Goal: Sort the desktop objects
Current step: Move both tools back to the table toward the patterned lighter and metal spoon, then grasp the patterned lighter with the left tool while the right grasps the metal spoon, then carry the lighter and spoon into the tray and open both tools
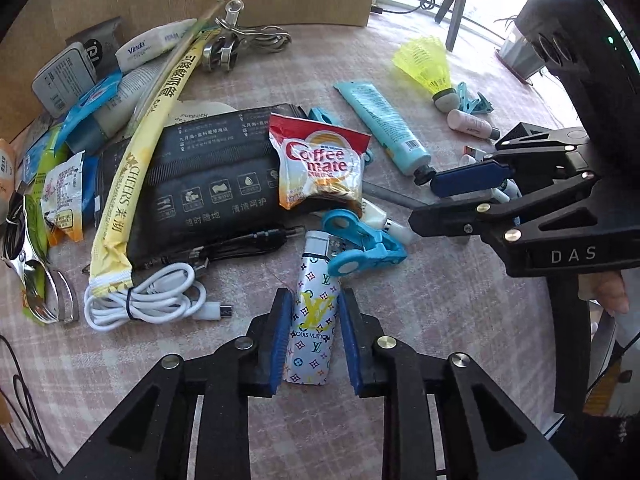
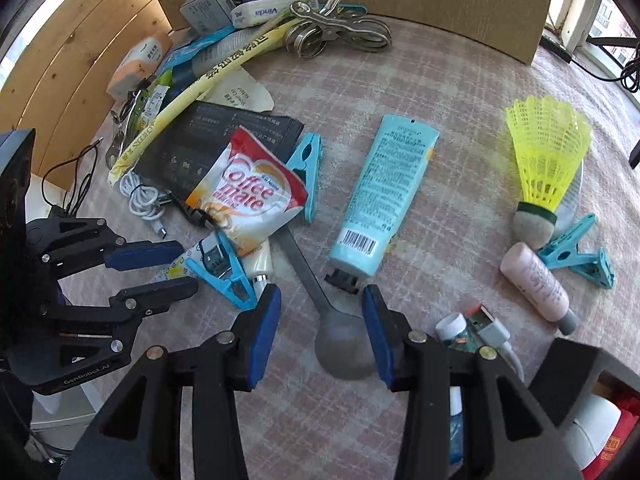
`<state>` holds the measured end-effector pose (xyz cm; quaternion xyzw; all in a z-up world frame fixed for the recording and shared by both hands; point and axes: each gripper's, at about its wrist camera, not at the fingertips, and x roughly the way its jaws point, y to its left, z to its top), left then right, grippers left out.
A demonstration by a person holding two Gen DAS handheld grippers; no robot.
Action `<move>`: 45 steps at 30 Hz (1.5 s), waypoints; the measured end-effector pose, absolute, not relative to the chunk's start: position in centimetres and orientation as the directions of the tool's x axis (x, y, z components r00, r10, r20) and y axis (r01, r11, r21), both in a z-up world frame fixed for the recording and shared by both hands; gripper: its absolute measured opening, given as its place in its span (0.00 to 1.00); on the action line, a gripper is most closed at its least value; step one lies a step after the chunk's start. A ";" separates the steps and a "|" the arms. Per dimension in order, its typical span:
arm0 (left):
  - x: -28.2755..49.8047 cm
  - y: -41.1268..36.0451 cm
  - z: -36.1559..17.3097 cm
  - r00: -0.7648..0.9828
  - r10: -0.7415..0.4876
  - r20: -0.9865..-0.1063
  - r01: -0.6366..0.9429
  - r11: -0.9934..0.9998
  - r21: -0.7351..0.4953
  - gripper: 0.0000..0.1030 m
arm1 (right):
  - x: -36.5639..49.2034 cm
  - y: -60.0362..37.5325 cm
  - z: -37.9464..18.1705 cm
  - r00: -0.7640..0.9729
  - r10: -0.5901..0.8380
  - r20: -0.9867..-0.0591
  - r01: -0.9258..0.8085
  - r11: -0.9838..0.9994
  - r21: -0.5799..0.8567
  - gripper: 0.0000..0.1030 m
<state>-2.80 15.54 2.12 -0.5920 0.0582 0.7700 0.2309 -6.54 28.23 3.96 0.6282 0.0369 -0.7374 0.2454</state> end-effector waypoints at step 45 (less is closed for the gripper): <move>1.6 19.5 7.3 -0.244 0.401 -0.883 -0.360 -0.883 -0.302 0.21 | 5.4 39.1 9.7 -0.296 -0.345 -0.891 0.125 -0.938 0.322 0.07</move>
